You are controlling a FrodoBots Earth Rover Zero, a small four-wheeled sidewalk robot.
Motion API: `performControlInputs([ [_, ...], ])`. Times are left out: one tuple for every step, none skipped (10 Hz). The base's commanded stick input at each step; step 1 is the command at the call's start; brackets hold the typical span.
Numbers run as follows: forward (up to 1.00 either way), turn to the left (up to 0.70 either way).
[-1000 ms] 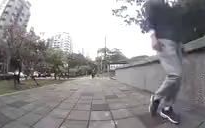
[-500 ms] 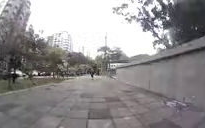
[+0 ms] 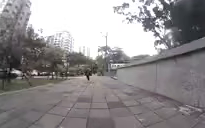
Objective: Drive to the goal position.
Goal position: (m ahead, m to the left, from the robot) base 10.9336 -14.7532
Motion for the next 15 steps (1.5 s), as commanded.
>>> performControlInputs([
  [0.70, -0.09],
  [0.70, 0.00],
  [0.70, 0.00],
  [0.70, 0.00],
  [0.70, 0.00],
  [0.70, 0.00],
  [0.70, 0.00],
  [0.70, 0.00],
  [0.70, 0.00],
  [0.70, 0.00],
  [0.70, 0.00],
  [0.70, 0.00],
  [0.70, 0.00],
  [0.70, 0.00],
  [0.70, 0.00],
])
